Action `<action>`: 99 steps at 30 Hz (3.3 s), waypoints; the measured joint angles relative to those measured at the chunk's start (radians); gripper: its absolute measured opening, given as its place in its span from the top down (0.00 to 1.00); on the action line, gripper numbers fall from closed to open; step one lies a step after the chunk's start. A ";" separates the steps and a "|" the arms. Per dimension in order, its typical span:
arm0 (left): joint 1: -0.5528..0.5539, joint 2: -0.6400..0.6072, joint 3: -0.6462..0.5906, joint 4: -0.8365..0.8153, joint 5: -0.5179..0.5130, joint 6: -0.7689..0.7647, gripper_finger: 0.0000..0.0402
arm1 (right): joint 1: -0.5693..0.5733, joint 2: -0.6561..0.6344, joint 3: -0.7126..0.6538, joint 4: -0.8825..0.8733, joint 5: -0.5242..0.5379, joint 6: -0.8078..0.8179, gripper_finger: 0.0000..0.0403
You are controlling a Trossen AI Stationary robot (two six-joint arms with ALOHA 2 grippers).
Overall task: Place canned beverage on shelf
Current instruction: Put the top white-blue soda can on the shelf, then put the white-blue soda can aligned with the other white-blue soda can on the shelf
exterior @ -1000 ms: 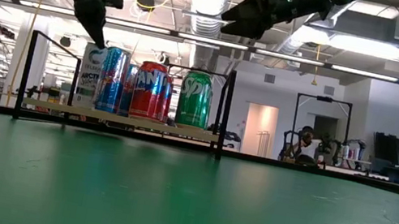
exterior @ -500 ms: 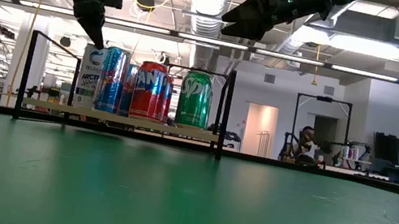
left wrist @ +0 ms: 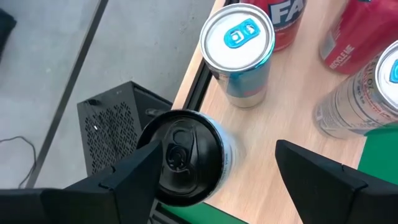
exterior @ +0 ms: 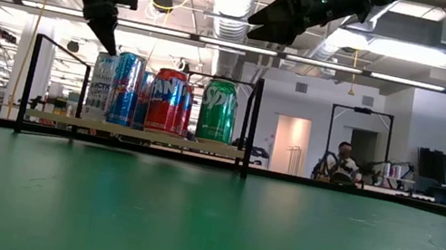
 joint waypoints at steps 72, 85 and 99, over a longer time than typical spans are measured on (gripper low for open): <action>-1.455 -0.324 -0.167 -0.507 -0.106 -1.009 0.27 | 0.103 0.000 0.000 0.027 0.186 0.090 0.12; -1.473 -0.311 -0.239 -0.499 -0.108 -0.994 0.27 | 0.103 0.000 0.000 0.034 0.186 0.090 0.12; -1.470 -0.309 -0.230 -0.512 -0.125 -0.874 0.42 | 0.103 0.000 0.000 0.030 0.186 0.071 0.12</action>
